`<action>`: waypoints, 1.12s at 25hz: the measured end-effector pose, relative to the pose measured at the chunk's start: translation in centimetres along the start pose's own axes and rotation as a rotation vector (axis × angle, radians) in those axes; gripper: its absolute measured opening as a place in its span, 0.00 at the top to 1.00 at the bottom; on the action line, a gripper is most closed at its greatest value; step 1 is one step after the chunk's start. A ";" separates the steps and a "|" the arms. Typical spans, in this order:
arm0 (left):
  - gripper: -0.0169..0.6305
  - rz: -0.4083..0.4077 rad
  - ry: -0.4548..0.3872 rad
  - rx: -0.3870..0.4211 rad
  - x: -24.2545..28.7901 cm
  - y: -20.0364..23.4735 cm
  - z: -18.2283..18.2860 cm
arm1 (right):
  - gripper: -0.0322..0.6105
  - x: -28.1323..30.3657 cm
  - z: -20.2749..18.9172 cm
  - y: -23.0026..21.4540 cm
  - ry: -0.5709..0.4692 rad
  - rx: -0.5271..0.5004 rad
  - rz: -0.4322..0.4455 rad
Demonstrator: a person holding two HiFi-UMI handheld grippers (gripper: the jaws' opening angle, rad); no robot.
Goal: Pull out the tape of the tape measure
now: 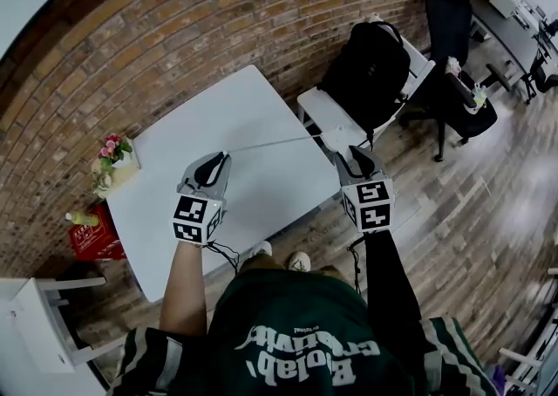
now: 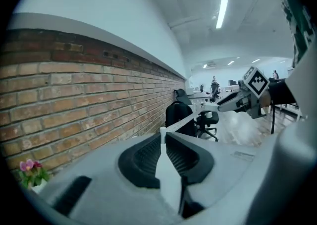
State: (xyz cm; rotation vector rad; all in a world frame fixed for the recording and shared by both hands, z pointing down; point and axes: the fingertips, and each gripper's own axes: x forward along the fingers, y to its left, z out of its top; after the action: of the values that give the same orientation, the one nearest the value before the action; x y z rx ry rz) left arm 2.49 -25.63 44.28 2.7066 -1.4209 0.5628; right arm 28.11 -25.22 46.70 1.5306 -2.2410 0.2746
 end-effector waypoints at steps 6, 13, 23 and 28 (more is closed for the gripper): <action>0.91 0.117 0.031 -0.039 -2.0 4.4 -1.7 | 0.73 0.9 -0.3 -1.1 0.015 0.015 -0.024; 0.91 0.088 -0.006 -0.001 -1.4 3.8 -1.1 | 0.73 2.8 0.5 2.0 0.020 -0.017 0.040; 0.91 0.116 0.058 -0.092 -0.8 8.4 -6.0 | 0.73 7.8 -0.3 4.6 0.101 -0.015 0.054; 0.91 0.118 0.114 -0.120 0.3 10.7 -10.8 | 0.73 12.4 -3.3 7.5 0.204 -0.001 0.067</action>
State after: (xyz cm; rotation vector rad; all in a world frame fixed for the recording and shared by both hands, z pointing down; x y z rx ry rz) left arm -9.19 -30.03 52.98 2.4703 -1.5396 0.6062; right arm 18.07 -31.57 55.62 1.3627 -2.1339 0.4295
